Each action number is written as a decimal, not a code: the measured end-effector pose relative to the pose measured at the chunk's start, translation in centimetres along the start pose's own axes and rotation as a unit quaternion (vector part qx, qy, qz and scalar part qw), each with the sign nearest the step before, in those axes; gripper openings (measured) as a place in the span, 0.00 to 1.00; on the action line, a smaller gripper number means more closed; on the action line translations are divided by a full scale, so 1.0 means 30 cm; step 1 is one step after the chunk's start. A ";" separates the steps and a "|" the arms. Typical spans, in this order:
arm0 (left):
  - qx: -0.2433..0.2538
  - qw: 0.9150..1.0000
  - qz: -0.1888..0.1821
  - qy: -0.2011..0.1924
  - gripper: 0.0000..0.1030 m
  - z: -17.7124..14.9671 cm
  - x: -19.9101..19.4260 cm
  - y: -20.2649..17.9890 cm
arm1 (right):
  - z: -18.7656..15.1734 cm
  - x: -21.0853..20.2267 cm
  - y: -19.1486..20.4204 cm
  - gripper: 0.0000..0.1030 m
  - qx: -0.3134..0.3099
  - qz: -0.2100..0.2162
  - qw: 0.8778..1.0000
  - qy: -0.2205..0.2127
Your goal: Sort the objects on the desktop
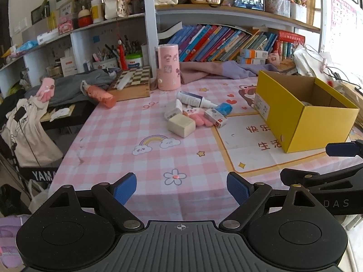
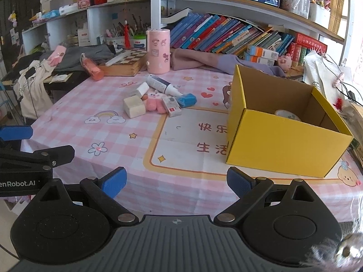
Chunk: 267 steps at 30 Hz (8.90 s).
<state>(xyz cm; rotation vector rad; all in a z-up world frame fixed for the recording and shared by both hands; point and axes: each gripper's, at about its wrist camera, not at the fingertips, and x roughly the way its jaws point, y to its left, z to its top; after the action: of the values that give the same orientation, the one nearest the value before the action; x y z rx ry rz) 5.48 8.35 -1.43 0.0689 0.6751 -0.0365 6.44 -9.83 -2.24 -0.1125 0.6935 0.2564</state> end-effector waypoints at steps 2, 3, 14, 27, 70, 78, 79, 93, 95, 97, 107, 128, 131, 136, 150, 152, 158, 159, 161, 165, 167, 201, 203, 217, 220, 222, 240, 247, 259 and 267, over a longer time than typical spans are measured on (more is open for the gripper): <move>-0.003 1.000 0.001 0.003 0.87 0.003 0.010 0.002 | 0.007 0.010 -0.001 0.93 -0.002 0.001 1.000 0.002; -0.004 1.000 0.001 0.004 0.87 0.003 0.014 0.004 | 0.009 0.016 -0.002 0.93 -0.002 0.002 1.000 0.004; -0.018 0.999 0.015 0.024 0.87 0.039 0.105 0.009 | 0.064 0.120 -0.017 0.90 -0.017 0.020 1.000 0.014; -0.030 0.998 0.031 0.046 0.87 0.138 0.267 0.009 | 0.187 0.297 -0.073 0.90 -0.035 0.049 0.998 0.023; -0.032 0.998 0.014 0.054 0.87 0.251 0.443 0.035 | 0.330 0.427 -0.163 0.81 0.007 -0.015 1.000 0.009; -0.035 0.998 0.026 0.053 0.86 0.257 0.475 0.058 | 0.369 0.514 -0.123 0.81 -0.001 0.023 0.999 0.026; -0.035 0.998 0.026 0.054 0.86 0.258 0.485 0.059 | 0.374 0.531 -0.119 0.81 0.000 0.028 0.999 0.031; -0.010 0.996 0.012 0.087 0.86 0.298 0.675 0.040 | 0.432 0.784 -0.125 0.60 0.014 0.080 0.990 0.113; -0.004 0.996 0.008 0.093 0.86 0.304 0.703 0.034 | 0.439 0.810 -0.122 0.58 0.010 0.088 0.989 0.121; 0.001 0.995 0.004 0.098 0.86 0.309 0.731 0.025 | 0.446 0.834 -0.118 0.58 0.004 0.096 0.987 0.127; -0.011 0.993 -0.013 0.121 0.67 0.308 0.808 0.021 | 0.466 0.900 -0.106 0.35 -0.024 0.126 0.982 0.140; -0.042 0.993 -0.004 0.110 0.49 0.272 0.648 0.061 | 0.405 0.832 -0.072 0.27 -0.071 0.105 0.982 0.139; -0.043 0.994 -0.004 0.103 0.49 0.271 0.626 0.068 | 0.398 0.817 -0.074 0.27 -0.057 0.113 0.982 0.139; -0.040 0.995 -0.009 0.090 0.49 0.269 0.585 0.069 | 0.403 0.762 -0.067 0.27 -0.053 0.117 0.985 0.117; -0.039 0.998 -0.034 0.045 0.47 0.262 0.406 0.082 | 0.413 0.573 -0.083 0.27 -0.010 0.106 0.992 0.071; -0.041 0.998 -0.040 0.035 0.47 0.265 0.367 0.086 | 0.411 0.531 -0.094 0.27 0.005 0.103 0.993 0.065; -0.041 0.997 -0.058 0.010 0.47 0.252 0.260 0.086 | 0.371 0.415 -0.089 0.27 0.029 0.100 0.993 0.053; -0.039 0.997 -0.061 0.007 0.47 0.246 0.242 0.083 | 0.359 0.399 -0.085 0.27 0.031 0.098 0.993 0.052; -0.032 0.997 -0.068 0.003 0.47 0.233 0.208 0.078 | 0.338 0.365 -0.073 0.27 0.036 0.094 0.994 0.049; -0.021 0.996 -0.082 -0.003 0.47 0.204 0.145 0.074 | 0.294 0.296 -0.053 0.27 0.045 0.087 0.994 0.044; -0.016 0.996 -0.088 -0.005 0.46 0.189 0.115 0.072 | 0.274 0.265 -0.046 0.27 0.050 0.084 0.994 0.043; 0.103 0.964 -0.245 0.004 0.44 0.058 -0.025 -0.181 | -0.051 -0.088 -0.148 0.27 0.165 -0.025 0.985 0.050; 0.112 0.960 -0.256 0.005 0.44 0.058 -0.022 -0.208 | -0.069 -0.102 -0.172 0.27 0.177 -0.036 0.982 0.053; 0.150 0.938 -0.311 0.016 0.43 0.081 0.012 -0.382 | -0.140 -0.170 -0.291 0.27 0.213 -0.088 0.971 0.060; 0.158 0.936 -0.315 0.016 0.43 0.089 0.018 -0.418 | -0.146 -0.177 -0.320 0.27 0.217 -0.094 0.970 0.060; 0.162 0.934 -0.317 0.014 0.43 0.095 0.022 -0.439 | -0.145 -0.178 -0.341 0.27 0.219 -0.096 0.969 0.060; 0.174 0.935 -0.308 0.024 0.43 0.152 0.095 -0.614 | -0.134 -0.127 -0.538 0.27 0.223 -0.084 0.969 0.063; 0.164 0.937 -0.308 0.029 0.42 0.188 0.137 -0.696 | -0.105 -0.092 -0.637 0.27 0.215 -0.075 0.971 0.071; 0.134 0.947 -0.292 -0.007 0.42 0.294 0.170 -0.857 | -0.016 -0.061 -0.838 0.27 0.174 -0.057 0.982 0.046; 0.125 0.959 -0.248 -0.049 0.42 0.399 0.175 -0.893 | 0.119 -0.062 -0.937 0.27 0.132 -0.023 0.991 -0.011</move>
<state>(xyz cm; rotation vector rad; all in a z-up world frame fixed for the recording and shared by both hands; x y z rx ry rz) 15.53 -19.33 3.23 0.1379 0.5723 -0.6061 14.87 -36.59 2.17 0.1274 0.6952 0.1190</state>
